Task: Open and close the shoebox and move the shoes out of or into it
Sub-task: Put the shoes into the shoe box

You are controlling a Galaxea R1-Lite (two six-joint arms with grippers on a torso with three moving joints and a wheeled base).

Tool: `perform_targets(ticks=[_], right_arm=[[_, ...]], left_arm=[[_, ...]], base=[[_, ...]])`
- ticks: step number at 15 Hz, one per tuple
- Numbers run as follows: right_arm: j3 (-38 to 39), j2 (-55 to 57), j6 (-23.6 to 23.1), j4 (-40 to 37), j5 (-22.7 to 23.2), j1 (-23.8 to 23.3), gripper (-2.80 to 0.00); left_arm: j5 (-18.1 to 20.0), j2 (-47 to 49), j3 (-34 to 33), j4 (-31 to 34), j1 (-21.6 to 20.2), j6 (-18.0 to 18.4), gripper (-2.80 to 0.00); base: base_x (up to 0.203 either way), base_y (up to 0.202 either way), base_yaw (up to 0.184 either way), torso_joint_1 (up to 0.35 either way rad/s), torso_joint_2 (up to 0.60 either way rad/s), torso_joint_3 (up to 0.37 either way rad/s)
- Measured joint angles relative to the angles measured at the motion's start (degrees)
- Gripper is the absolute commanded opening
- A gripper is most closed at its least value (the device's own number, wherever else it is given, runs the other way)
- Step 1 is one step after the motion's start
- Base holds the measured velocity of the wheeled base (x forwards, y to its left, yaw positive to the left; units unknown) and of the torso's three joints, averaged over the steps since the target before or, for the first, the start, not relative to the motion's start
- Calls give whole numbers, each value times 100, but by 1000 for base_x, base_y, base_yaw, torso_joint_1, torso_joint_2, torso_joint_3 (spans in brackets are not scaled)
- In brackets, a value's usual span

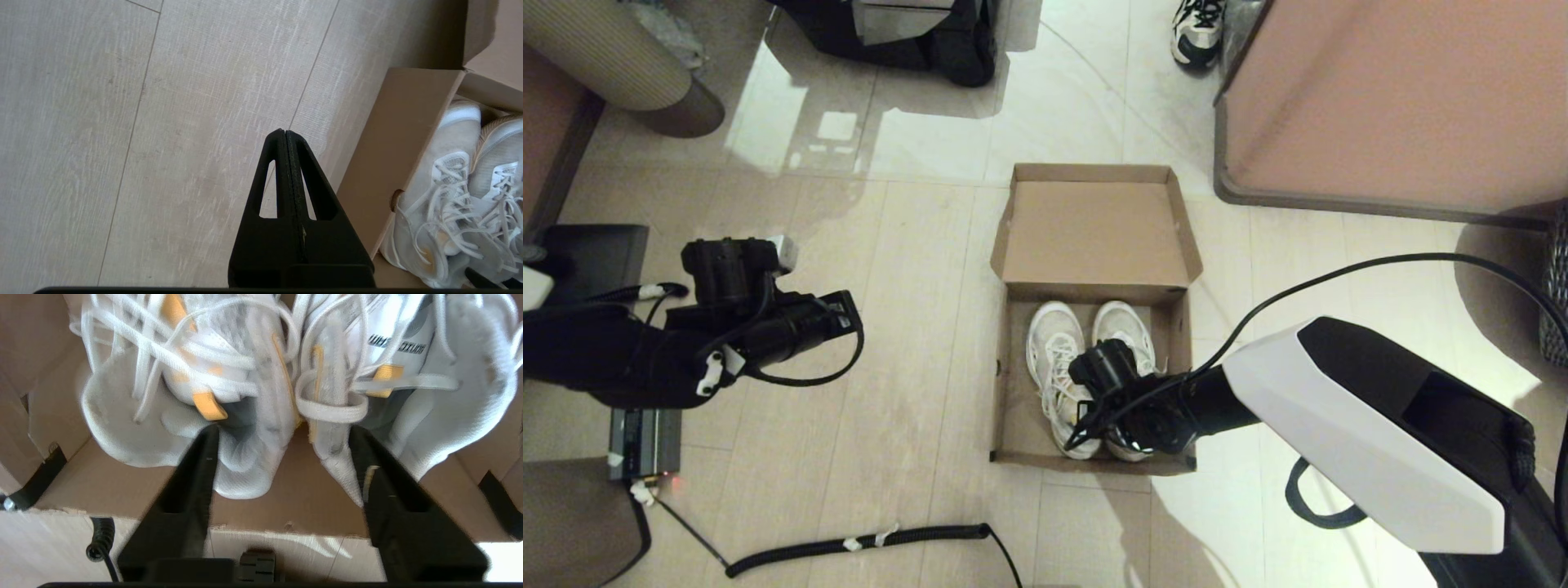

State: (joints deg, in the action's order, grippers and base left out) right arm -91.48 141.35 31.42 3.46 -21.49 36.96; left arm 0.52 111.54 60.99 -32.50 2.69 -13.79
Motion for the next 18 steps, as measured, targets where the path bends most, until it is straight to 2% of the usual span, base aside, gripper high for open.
perform_targets(ticks=[3,5,6,8,10,13,15,17,18], right_arm=[[144,-188,74,-130,48,2,0],[221,-492,218,-459,268,-1,0],[234,-690,341,-643,447,-9,-280],[225,-1115,563,-1073,793,-100,-280],[183,-1416,598,-1222,1066,-388,-280],[-61,-1627,612,-1233,1709,-1018,-280],[-320,-1649,676,-1233,2408,-1554,-280],[-736,-1556,952,-1225,3079,-2015,-280],[-992,-1470,1129,-1221,3303,-2205,-280]], left_arm=[[30,-37,43,2,-2,-12,-280],[233,-96,180,61,-6,-32,-280],[472,-120,328,124,-6,-40,-280],[1134,-103,822,435,-6,-57,-280],[1732,91,1396,785,-18,-240,-280],[2478,682,2374,910,-115,-991,-280],[2849,1138,3080,918,-157,-1615,-280],[3031,1654,3822,917,-173,-2010,-280],[3083,1933,4233,915,-176,-2089,-280]], base=[[0,0,0,0,0,0],[0,0,0,0,0,0],[0,0,0,0,0,0],[0,0,0,0,0,0],[0,0,0,0,0,0],[0,0,0,0,0,0],[0,0,0,0,0,0],[0,0,0,0,0,0],[0,0,0,0,0,0]])
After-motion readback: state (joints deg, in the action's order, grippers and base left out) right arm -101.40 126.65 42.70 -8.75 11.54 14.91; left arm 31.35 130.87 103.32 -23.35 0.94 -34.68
